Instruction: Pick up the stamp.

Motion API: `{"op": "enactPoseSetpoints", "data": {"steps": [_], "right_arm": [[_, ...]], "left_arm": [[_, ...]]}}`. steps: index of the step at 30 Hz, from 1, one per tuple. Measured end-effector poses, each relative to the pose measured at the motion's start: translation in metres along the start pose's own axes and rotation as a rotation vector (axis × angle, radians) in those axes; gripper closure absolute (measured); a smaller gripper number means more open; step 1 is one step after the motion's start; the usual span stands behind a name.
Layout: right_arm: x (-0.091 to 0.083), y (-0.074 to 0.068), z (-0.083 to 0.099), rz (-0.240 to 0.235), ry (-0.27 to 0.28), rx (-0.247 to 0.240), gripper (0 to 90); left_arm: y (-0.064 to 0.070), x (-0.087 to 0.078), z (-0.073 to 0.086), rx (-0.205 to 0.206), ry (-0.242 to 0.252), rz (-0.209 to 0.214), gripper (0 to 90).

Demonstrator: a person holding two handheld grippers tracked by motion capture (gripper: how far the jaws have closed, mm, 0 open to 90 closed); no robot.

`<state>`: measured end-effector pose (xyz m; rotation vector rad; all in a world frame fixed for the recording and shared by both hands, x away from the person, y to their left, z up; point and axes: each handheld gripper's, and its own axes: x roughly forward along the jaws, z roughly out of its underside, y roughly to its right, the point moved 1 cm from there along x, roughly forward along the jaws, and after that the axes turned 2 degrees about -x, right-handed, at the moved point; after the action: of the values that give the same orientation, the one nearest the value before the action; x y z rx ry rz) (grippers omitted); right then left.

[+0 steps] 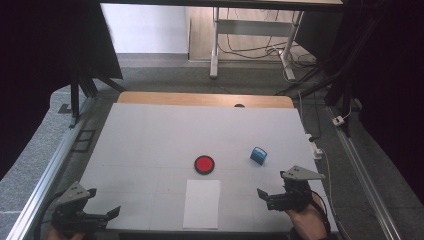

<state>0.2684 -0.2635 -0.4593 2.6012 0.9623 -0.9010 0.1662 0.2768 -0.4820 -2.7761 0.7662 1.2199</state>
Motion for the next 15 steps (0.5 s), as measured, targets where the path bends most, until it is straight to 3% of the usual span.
{"op": "enactPoseSetpoints", "data": {"steps": [15], "right_arm": [[0.018, 0.008, -0.007, 0.017, -0.037, 0.008, 0.0]], "left_arm": [[0.0, 0.0, 0.0, 0.002, -0.012, 0.006, 0.0]]}}
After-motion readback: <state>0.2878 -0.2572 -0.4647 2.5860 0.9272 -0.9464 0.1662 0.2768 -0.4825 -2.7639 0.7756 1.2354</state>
